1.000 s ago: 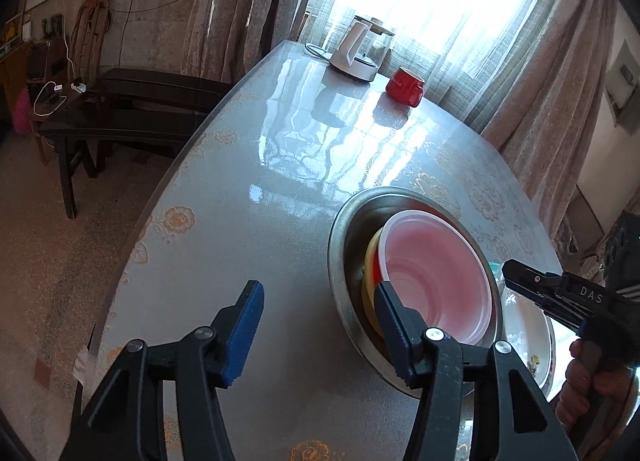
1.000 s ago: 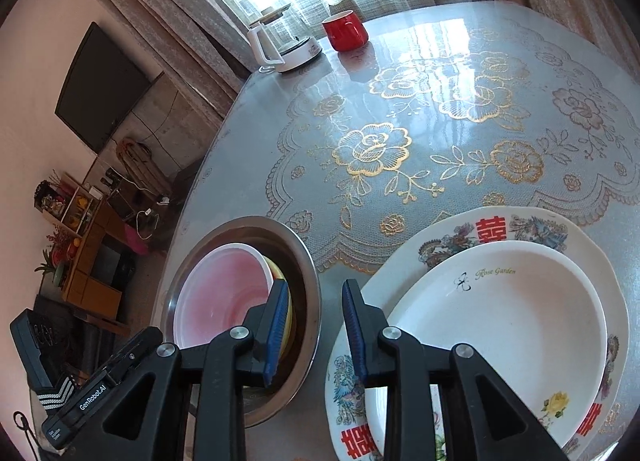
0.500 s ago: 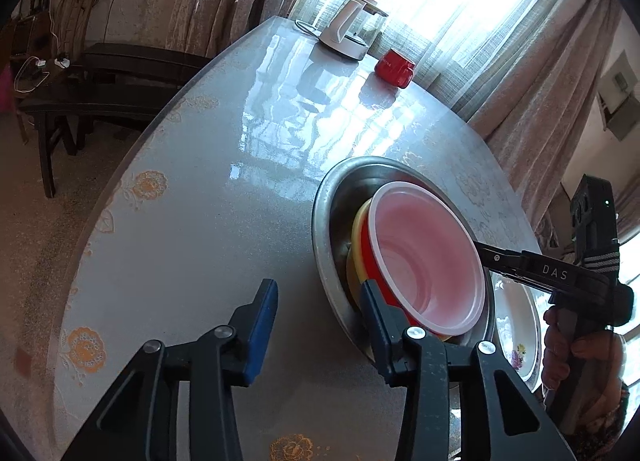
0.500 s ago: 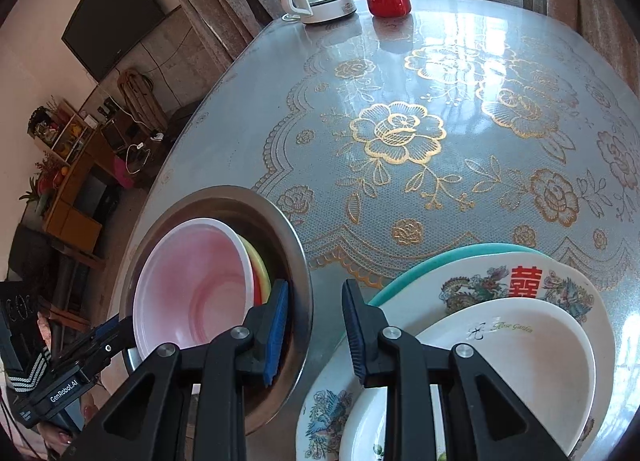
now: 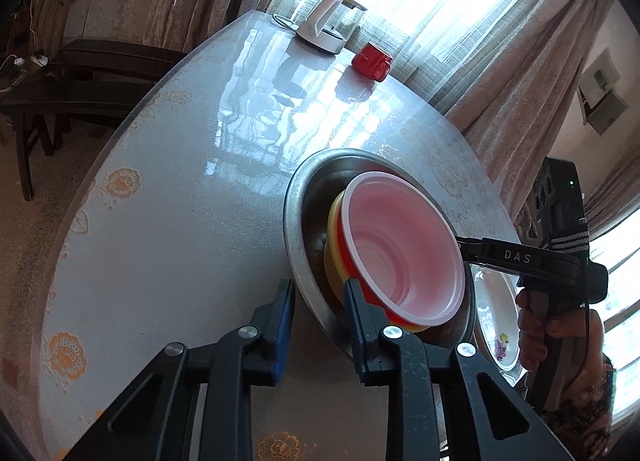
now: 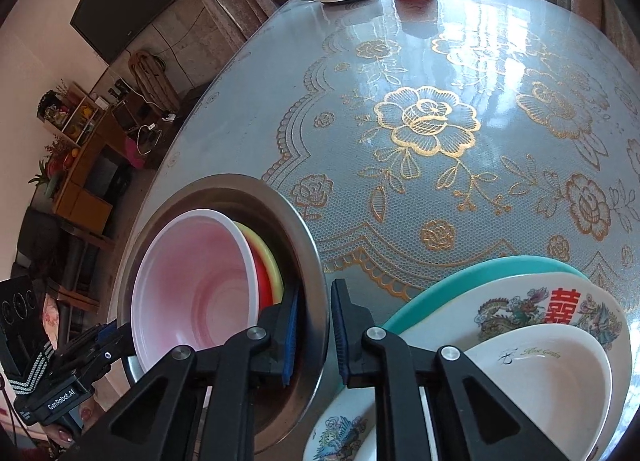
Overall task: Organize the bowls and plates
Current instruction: 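Close both grippers on the steel bowl rim, then lift the nested bowls with both grippers and carry them over the plate stack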
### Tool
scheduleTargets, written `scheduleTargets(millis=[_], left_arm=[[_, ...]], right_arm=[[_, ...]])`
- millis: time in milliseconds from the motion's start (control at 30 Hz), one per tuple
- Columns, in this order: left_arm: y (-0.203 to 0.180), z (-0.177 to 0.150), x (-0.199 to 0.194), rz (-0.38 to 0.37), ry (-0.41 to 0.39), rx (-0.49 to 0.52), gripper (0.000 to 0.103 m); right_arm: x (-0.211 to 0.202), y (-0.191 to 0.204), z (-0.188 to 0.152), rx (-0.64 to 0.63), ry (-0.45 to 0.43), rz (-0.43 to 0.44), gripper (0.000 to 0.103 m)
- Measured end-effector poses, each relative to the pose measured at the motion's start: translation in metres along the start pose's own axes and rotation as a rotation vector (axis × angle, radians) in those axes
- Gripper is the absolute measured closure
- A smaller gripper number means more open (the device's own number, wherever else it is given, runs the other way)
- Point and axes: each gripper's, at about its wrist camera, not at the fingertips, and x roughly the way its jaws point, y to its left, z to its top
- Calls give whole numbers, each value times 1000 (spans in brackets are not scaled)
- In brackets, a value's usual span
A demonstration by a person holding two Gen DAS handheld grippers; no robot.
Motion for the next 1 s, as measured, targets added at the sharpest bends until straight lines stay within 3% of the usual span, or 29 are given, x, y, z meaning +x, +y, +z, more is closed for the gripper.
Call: scheduleTargets(millis=[100, 267, 500, 667, 833, 1000], left_arm=[[-7, 0, 0, 18, -10, 38, 83], [-2, 1, 1, 2, -8, 8, 83], [-6, -2, 1, 58, -52, 20, 78], [-10, 15, 14, 122, -62, 64, 83], [2, 32, 26, 116, -39, 5, 84], [10, 24, 20, 81, -3, -53, 68]], right_arm=[[1, 1, 1, 7, -1, 4, 88], [1, -2, 1, 21, 2, 16, 88], [0, -1, 1, 18, -5, 5, 90], [3, -1, 7, 56, -31, -9, 90], [7, 3, 12, 79, -52, -36, 90], [7, 2, 11, 70, -24, -26, 87]])
